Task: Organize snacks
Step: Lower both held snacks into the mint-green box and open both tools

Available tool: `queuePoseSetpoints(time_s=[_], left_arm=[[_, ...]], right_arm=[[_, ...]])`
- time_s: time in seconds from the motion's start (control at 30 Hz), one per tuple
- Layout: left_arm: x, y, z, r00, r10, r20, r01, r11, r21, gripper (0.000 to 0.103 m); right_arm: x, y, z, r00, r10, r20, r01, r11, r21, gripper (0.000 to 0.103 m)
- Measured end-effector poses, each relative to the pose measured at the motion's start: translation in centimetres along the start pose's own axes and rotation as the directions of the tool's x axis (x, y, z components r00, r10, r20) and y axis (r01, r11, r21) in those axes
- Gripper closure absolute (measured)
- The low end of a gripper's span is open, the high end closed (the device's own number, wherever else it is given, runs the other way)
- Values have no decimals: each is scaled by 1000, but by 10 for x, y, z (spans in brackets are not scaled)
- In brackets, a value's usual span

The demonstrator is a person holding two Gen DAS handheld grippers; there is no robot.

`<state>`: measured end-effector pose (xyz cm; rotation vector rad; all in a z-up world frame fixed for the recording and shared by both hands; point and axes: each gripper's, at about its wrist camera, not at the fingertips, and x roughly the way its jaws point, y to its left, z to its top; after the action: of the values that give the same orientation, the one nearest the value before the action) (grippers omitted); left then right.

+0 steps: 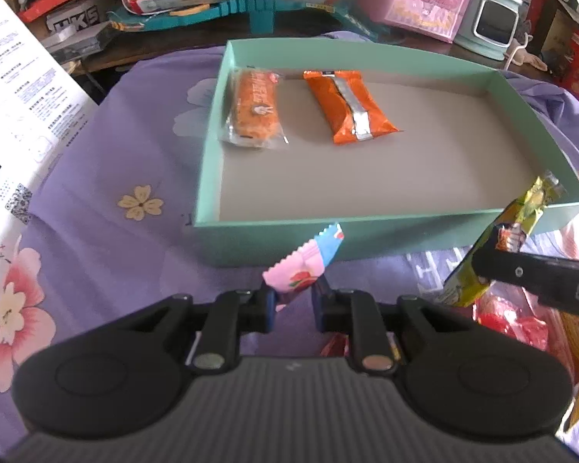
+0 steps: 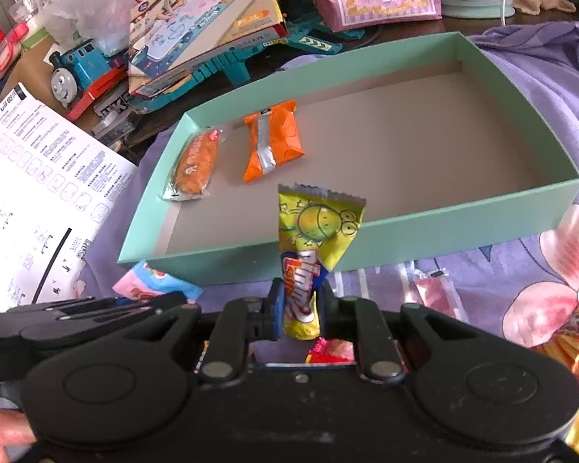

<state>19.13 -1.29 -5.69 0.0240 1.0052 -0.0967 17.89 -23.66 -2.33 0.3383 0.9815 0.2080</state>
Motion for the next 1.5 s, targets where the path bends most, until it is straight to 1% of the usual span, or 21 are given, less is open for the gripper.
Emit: queuePoseSetpoints(time_s=[0.07,0.23,0.33,0.47,0.67,0.8,0.87,0.93,1.0,1.07,1.2,1.33,1.37,1.4,1.43,1.47,1.5], left_arm=[[-8,1,-1,1000,-3,8,3,1000,1,85],[-30,2,-3,999,-24,39,24,1000,10,85],[-40,3,-4,998,-40,50,40,999,4,85],[-59,3,-1,994,-66,82,66,998,7,85],[-82,7,19,987,-97,132,95,995,22,85],[-86,10,42,985,-90,149,81,994,70,85],[-81,12,54,986,-89,143,78,994,81,85],[-71,15,66,988,-96,117,88,993,78,85],[-59,16,74,991,-97,90,90,992,85,85],[-49,16,77,994,-84,73,77,992,100,85],[-28,23,82,997,-74,33,70,993,100,85],[-11,27,83,998,-66,2,65,993,98,84],[-8,28,82,998,-61,1,61,994,95,82],[-7,29,83,998,-56,3,56,995,85,80],[-6,31,83,998,-55,11,54,996,70,75],[-7,34,84,998,-56,22,55,997,52,54],[-8,36,84,998,-52,39,50,998,36,33]], right_arm=[[-3,2,0,1000,2,3,-2,1000,-3,89],[-14,7,0,1000,-2,17,2,1000,-20,90],[-22,4,0,1000,11,19,-12,1000,7,90],[-35,7,5,999,19,33,-19,1000,3,90],[-57,26,23,997,58,58,-56,997,-47,90],[-59,44,49,995,79,67,-73,994,-84,90],[-53,54,65,994,88,63,-81,991,-104,90],[-42,63,77,995,93,42,-88,989,-117,90],[-26,70,87,996,90,7,-88,987,-134,90],[-10,76,94,997,76,-29,-80,986,-150,90],[21,81,99,994,66,-89,-79,985,-152,90],[44,88,98,992,51,-116,-71,983,-170,89],[49,88,99,991,53,-122,-73,983,-168,86],[51,88,100,991,54,-125,-74,984,-161,78],[53,88,102,990,63,-124,-82,985,-152,69],[52,87,103,991,74,-113,-90,986,-141,44],[51,88,103,993,76,-95,-88,987,-137,28]])
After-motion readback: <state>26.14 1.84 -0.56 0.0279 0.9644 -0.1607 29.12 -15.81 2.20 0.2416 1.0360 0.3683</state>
